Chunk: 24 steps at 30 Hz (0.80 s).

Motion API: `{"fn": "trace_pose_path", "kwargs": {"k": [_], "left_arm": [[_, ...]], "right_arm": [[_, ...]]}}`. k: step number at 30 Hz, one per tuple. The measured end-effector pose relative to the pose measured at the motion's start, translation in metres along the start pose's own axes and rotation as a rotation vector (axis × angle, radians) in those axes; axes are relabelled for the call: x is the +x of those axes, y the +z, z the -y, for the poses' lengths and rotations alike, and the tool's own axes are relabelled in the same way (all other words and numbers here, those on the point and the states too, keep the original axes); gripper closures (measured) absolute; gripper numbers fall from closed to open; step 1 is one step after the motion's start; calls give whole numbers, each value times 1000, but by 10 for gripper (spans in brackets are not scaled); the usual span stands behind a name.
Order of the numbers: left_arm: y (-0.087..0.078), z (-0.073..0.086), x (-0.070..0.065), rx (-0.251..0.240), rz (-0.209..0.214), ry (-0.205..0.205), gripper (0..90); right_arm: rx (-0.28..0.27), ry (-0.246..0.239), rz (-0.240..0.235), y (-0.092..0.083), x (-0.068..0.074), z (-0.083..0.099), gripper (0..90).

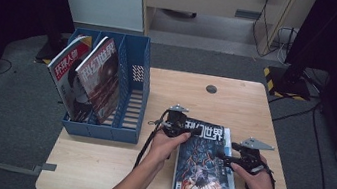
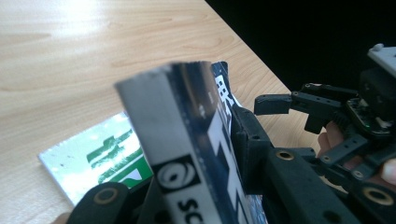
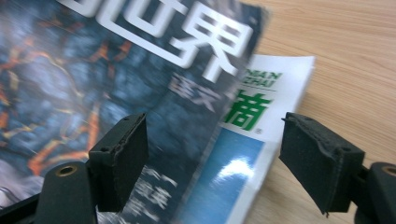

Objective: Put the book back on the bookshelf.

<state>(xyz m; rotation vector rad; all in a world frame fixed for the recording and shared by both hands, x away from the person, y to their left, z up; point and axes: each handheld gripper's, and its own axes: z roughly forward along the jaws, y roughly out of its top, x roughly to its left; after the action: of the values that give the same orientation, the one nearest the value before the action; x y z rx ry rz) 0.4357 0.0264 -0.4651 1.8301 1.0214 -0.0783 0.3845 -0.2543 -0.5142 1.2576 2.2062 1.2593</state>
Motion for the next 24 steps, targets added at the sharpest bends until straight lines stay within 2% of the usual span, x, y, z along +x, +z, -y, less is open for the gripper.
{"fn": "trace_pose_path", "kwargs": {"k": [9,12,17,24], "left_arm": [[-15,-8,-2,-23,-8,20,783],[-19,-13,-4,-29,-10,25,788],[-25,-19,-6,-37,-4,34,799],[-30,-25,-10,-39,-2,48,807]], "right_arm": [[23,48,85,-1,-12,3,220],[21,69,96,-2,-16,4,220],[31,82,142,-4,-22,7,222],[51,101,181,-5,-28,10,222]]}}
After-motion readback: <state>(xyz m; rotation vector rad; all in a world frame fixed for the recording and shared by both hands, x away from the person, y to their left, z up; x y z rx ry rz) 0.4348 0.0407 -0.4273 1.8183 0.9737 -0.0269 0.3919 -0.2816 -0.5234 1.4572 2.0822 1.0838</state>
